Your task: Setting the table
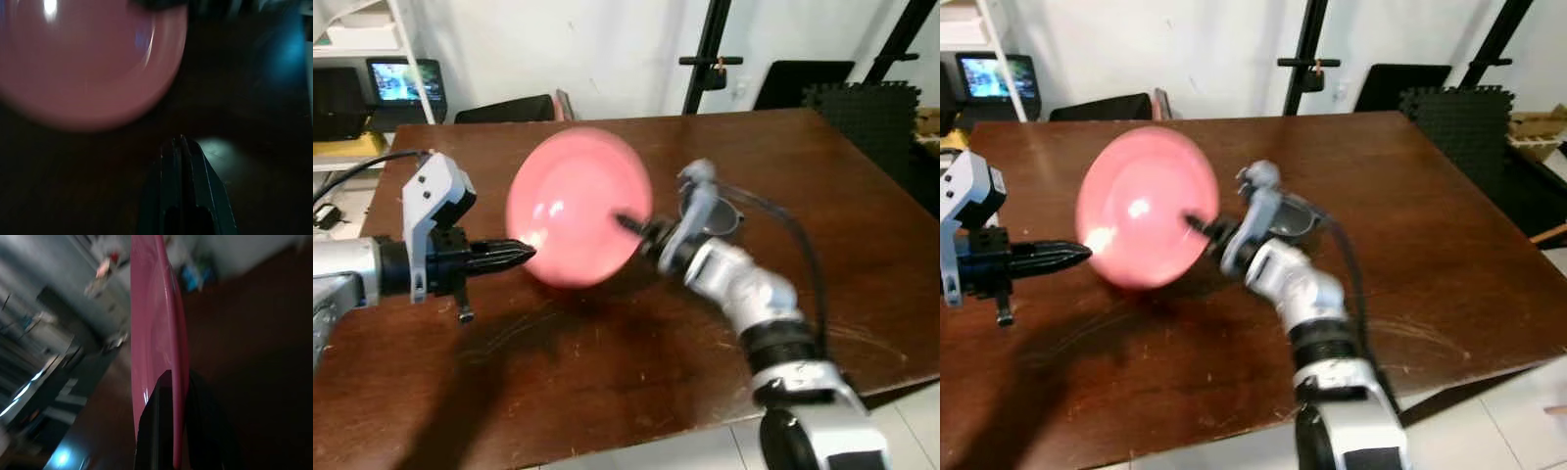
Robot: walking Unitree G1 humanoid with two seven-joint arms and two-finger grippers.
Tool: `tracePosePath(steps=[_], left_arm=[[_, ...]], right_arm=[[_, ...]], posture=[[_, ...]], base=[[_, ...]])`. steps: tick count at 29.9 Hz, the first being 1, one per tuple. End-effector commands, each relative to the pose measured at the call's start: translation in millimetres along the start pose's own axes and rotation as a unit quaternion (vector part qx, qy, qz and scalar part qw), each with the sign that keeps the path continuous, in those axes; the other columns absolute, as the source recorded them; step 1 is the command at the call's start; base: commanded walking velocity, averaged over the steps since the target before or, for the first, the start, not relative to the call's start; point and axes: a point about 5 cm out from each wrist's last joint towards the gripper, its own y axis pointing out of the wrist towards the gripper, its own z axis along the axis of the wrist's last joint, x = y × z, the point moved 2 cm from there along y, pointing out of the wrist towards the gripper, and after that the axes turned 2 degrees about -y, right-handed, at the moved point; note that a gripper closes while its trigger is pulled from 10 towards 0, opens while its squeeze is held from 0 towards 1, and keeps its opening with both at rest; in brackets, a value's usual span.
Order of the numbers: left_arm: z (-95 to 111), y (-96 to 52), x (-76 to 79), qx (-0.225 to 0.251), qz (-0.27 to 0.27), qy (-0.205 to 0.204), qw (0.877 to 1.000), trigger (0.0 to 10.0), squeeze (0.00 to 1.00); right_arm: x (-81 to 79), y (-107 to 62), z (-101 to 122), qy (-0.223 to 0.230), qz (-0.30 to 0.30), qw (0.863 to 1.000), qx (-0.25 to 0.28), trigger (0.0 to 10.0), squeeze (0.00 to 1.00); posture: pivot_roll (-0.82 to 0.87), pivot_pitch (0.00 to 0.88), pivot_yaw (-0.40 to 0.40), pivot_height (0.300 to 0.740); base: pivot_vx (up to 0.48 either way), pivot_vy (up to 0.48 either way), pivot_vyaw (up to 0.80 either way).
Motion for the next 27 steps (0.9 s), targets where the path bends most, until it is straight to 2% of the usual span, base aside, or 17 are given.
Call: tracePosePath(steps=[1, 2, 3, 4, 5, 6, 7, 8, 9, 11, 13, 15, 21, 22, 23, 24, 27], left_arm=[[-5, 2.2, 0.2, 0.002, 0.019, -0.007, 1.000, 10.0, 0.00], [-7, 8.8, 0.3, 0.017, 0.039, -0.021, 0.999, 10.0, 0.00], [-7, 26.0, 2.5, 0.049, 0.074, -0.051, 0.995, 10.0, 0.00], [-7, 26.0, 2.5, 0.049, 0.074, -0.051, 0.995, 10.0, 0.00], [-3, 41.1, 7.1, 0.079, 0.089, -0.075, 0.990, 10.0, 0.00], [-3, 41.1, 7.1, 0.079, 0.089, -0.075, 0.990, 10.0, 0.00], [2, 50.3, 10.1, 0.098, 0.095, -0.089, 0.987, 10.0, 0.00], [2, 50.3, 10.1, 0.098, 0.095, -0.089, 0.987, 10.0, 0.00], [5, 59.3, 11.0, 0.114, 0.105, -0.098, 0.983, 10.0, 0.00], [6, 62.3, 10.3, 0.119, 0.112, -0.102, 0.981, 10.0, 0.00], [4, 65.8, 4.5, 0.123, 0.137, -0.110, 0.977, 10.0, 0.00], [2, 65.4, 3.6, 0.120, 0.145, -0.107, 0.976, 10.0, 0.00], [-17, 66.6, 2.4, 0.094, 0.194, -0.116, 0.970, 10.0, 0.00], [-27, 67.8, -1.1, 0.084, 0.235, -0.128, 0.960, 10.0, 0.00], [-27, 67.8, -1.1, 0.084, 0.235, -0.128, 0.960, 10.0, 0.00], [-32, 68.9, -3.9, 0.079, 0.260, -0.139, 0.952, 10.0, 0.00], [-36, 71.9, -4.5, 0.076, 0.269, -0.143, 0.949, 10.0, 0.00]], right_arm=[[-0.8, -1.2, 2, 0.000, -0.003, 1.000, 0.010, 10.0, 0.00], [-0.7, -4.0, 7, -0.005, -0.005, 1.000, 0.022, 10.0, 0.00], [-0.5, -10.0, 16, 0.004, -0.011, 0.999, 0.043, 10.0, 0.00], [-0.5, -10.0, 16, 0.004, -0.011, 0.999, 0.043, 10.0, 0.00], [0.4, -14.1, 18, 0.018, -0.030, 0.998, 0.057, 10.0, 0.00], [0.4, -14.1, 18, 0.018, -0.030, 0.998, 0.057, 10.0, 0.00], [2.0, -17.4, 17, 0.028, -0.049, 0.996, 0.068, 10.0, 0.00], [2.0, -17.4, 17, 0.028, -0.049, 0.996, 0.068, 10.0, 0.00], [4.5, -23.4, 15, 0.031, -0.075, 0.993, 0.082, 10.0, 0.00], [6.2, -26.5, 14, 0.025, -0.091, 0.992, 0.084, 10.0, 0.00], [12.4, -38.5, 14, -0.043, -0.144, 0.985, 0.086, 10.0, 0.00], [15.5, -44.9, 16, -0.072, -0.170, 0.978, 0.093, 10.0, 0.00], [23.3, -63.1, 23, -0.088, -0.234, 0.961, 0.115, 10.0, 0.00], [25.0, -71.0, 24, -0.101, -0.253, 0.954, 0.126, 10.0, 0.00], [25.0, -71.0, 24, -0.101, -0.253, 0.954, 0.126, 10.0, 0.00], [25.2, -75.2, 26, -0.123, -0.263, 0.947, 0.135, 10.0, 0.00], [24.1, -76.2, 26, -0.142, -0.265, 0.943, 0.144, 10.0, 0.00]], posture=[[0.08, 0.170, 0.025, 0.740], [0.08, 0.162, 0.022, 0.740], [0.09, 0.153, 0.022, 0.740], [0.09, 0.153, 0.022, 0.740], [0.08, 0.150, 0.026, 0.740], [0.08, 0.150, 0.026, 0.740], [0.07, 0.143, 0.033, 0.740], [0.07, 0.143, 0.033, 0.740], [0.07, 0.139, 0.035, 0.740], [0.06, 0.135, 0.040, 0.740], [0.06, 0.127, 0.046, 0.740], [0.06, 0.124, 0.048, 0.740], [0.05, 0.113, 0.054, 0.740], [0.04, 0.112, 0.055, 0.740], [0.04, 0.112, 0.055, 0.740], [0.04, 0.110, 0.057, 0.740], [0.03, 0.106, 0.057, 0.740]], base=[[0.000, 0.000, 0.00], [0.000, 0.000, 0.00], [0.000, 0.000, 0.00], [0.000, 0.000, 0.00], [0.000, 0.000, 0.00], [0.000, 0.000, 0.00], [0.000, 0.000, 0.00], [0.000, 0.000, 0.00], [0.000, 0.000, 0.00], [0.000, 0.000, 0.00], [0.000, 0.000, 0.00], [0.000, 0.000, 0.00], [0.000, 0.000, 0.00], [0.000, 0.000, 0.00], [0.000, 0.000, 0.00], [0.000, 0.000, 0.00], [0.000, 0.000, 0.00]])
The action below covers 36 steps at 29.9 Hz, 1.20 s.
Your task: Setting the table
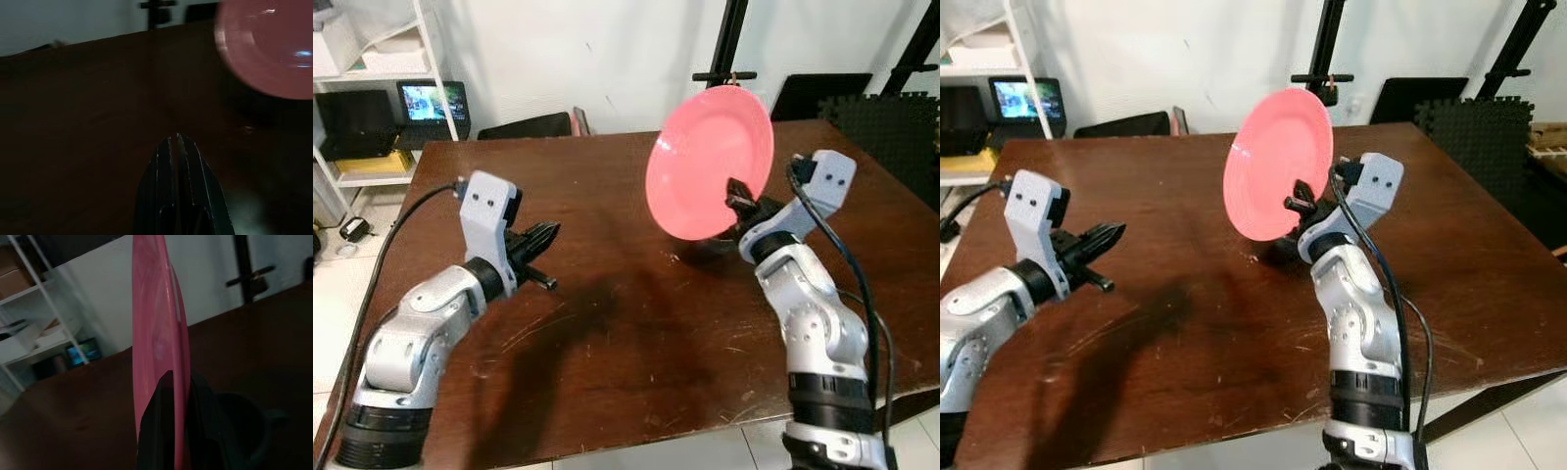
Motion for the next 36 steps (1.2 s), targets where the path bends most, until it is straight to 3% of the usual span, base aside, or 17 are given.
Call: tracePosePath(steps=[1, 17, 36], left_arm=[[-9, 1.2, -0.5, -0.009, 0.010, 0.000, 1.000, 10.0, 0.00], [-10, 13.5, 2.7, 0.005, 0.052, 0.021, 0.998, 10.0, 0.00], [-11, 13.9, 4.7, 0.021, 0.068, -0.006, 0.997, 10.0, 0.00]], right_arm=[[-1.8, -2.1, 5, -0.015, -0.002, 1.000, 0.023, 10.0, 0.00], [-12.2, -2.8, -1, -0.024, 0.015, 0.999, 0.029, 10.0, 0.00], [-12.0, -1.9, -10, -0.025, 0.018, 0.999, 0.017, 10.0, 0.00]], posture=[[0.03, 0.104, 0.057, 0.740], [0.03, 0.120, 0.038, 0.740], [0.02, 0.106, 0.026, 0.740]], base=[[0.000, 0.000, 0.00], [0.000, 0.000, 0.00], [0.000, 0.000, 0.00]])
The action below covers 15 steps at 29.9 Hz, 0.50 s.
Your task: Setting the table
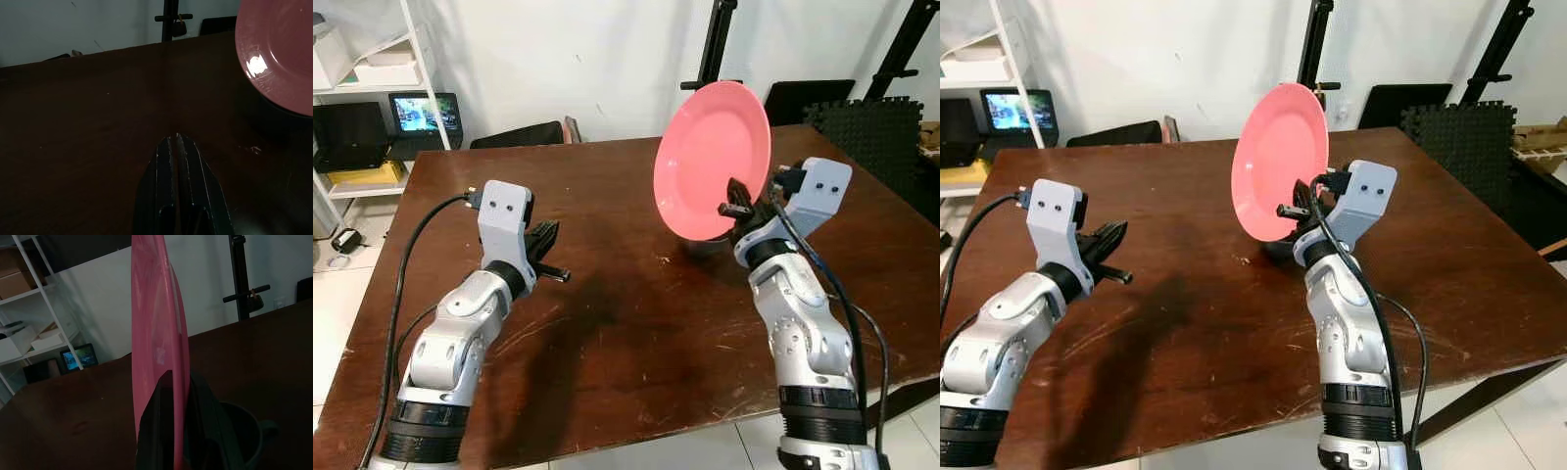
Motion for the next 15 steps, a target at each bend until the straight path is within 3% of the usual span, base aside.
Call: tracePosePath(steps=[1, 9, 15], left_arm=[[-3.9, -1.5, -4.2, -0.004, 0.009, 0.001, 1.000, 10.0, 0.00], [-4.2, -1.4, -4.9, -0.003, 0.012, 0.002, 1.000, 10.0, 0.00], [-5.1, -1.9, -6.3, -0.004, 0.014, 0.005, 1.000, 10.0, 0.00]], right_arm=[[-1.3, -1.5, -3.3, 0.000, 0.004, 1.000, 0.000, 10.0, 0.00], [-0.9, -0.7, -4.2, 0.001, 0.005, 1.000, -0.002, 10.0, 0.00], [-0.5, -0.8, -5.1, 0.003, 0.004, 1.000, -0.003, 10.0, 0.00]], posture=[[0.02, 0.107, 0.025, 0.740], [0.02, 0.105, 0.027, 0.740], [0.02, 0.107, 0.027, 0.740]], base=[[0.000, 0.000, 0.00], [0.000, 0.000, 0.00], [-0.333, 0.000, 0.00]])
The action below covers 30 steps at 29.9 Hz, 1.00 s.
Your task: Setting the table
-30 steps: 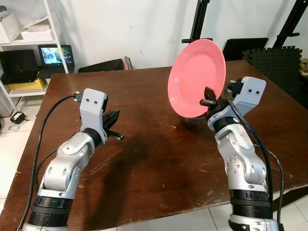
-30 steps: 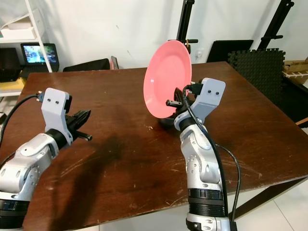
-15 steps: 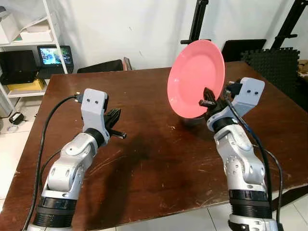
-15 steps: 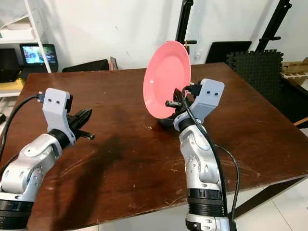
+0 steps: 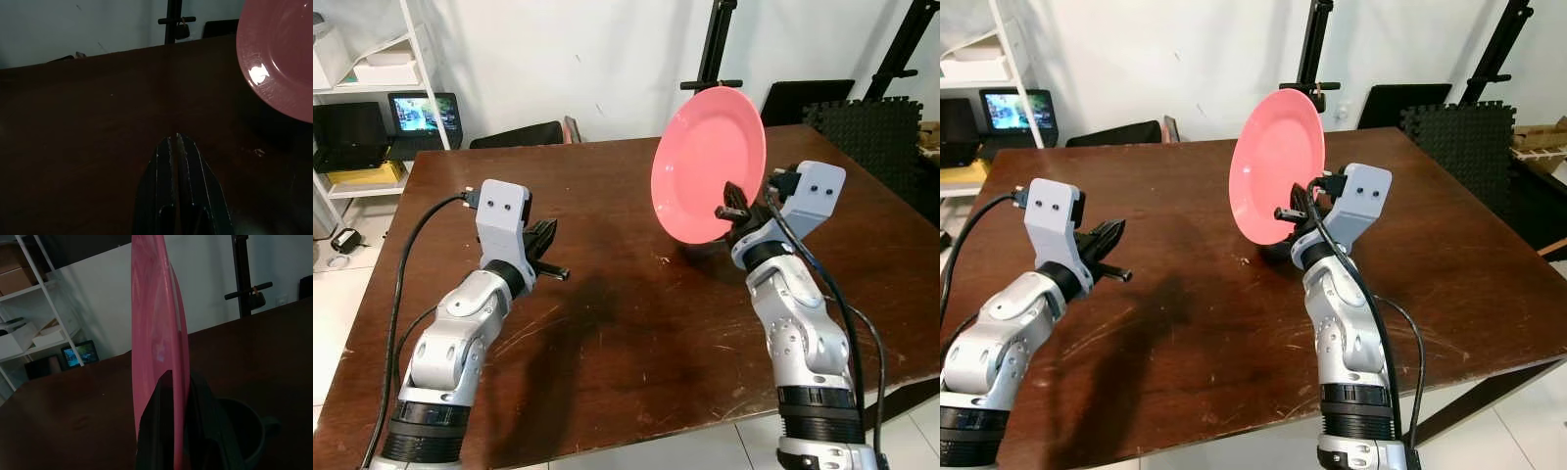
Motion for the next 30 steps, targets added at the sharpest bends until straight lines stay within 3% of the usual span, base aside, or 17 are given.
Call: tracePosePath(steps=[1, 30], left_arm=[[-5.1, -2.1, -3.9, -0.008, 0.008, 0.004, 1.000, 10.0, 0.00], [-7.6, -3.4, -4.4, -0.012, 0.005, 0.004, 1.000, 10.0, 0.00]], right_arm=[[-0.4, -1.1, -1.6, 0.003, 0.002, 1.000, 0.003, 10.0, 0.00], [-1.8, -1.9, -1.0, 0.009, 0.001, 1.000, 0.003, 10.0, 0.00]], posture=[[0.02, 0.108, 0.026, 0.740], [0.02, 0.117, 0.028, 0.740]], base=[[-0.300, 0.000, 0.00], [-0.300, 0.000, 0.00]])
